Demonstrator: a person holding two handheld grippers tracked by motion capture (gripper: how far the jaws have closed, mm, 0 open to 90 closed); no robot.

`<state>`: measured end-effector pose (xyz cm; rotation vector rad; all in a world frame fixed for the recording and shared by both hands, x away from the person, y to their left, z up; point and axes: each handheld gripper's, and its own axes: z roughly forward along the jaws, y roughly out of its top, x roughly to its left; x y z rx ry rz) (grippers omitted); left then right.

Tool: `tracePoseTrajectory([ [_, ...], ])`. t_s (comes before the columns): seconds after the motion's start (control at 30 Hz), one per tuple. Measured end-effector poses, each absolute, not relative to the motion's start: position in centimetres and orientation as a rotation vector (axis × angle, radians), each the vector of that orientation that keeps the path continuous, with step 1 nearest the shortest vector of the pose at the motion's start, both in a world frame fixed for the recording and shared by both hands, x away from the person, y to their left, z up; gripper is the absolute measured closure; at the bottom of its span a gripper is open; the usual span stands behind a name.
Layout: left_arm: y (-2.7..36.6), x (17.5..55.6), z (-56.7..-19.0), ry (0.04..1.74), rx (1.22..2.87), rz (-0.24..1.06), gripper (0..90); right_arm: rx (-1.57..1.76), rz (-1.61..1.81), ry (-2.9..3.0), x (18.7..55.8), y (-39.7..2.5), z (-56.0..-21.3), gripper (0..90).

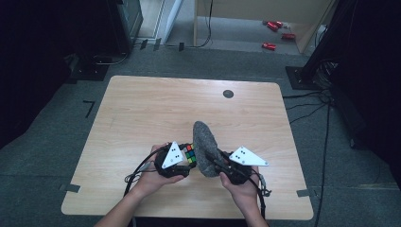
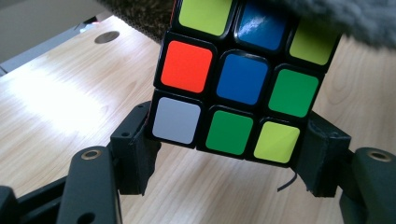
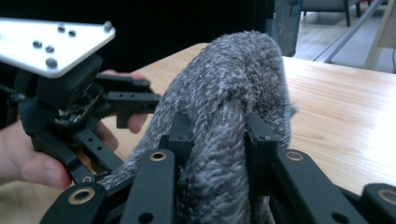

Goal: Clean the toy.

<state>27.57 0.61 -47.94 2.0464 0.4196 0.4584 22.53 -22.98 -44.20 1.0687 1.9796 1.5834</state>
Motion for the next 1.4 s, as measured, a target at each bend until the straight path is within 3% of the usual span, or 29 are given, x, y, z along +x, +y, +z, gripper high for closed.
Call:
tracePoseTrajectory([
  [0.4,1.1,27.8,-47.7,0.417,2.006,0.401,34.9,1.183,1.526,1.968,23.4,-23.9,-45.5,71.7],
  [0.67,1.2,27.2,-46.9,0.376,1.961,0.452,35.4,1.226,1.588,1.938,23.6,-24.4,-45.4,72.5],
  [1.4,1.4,27.1,-46.8,0.333,1.942,0.431,35.5,1.199,1.646,1.93,23.4,-24.7,-44.6,72.6],
])
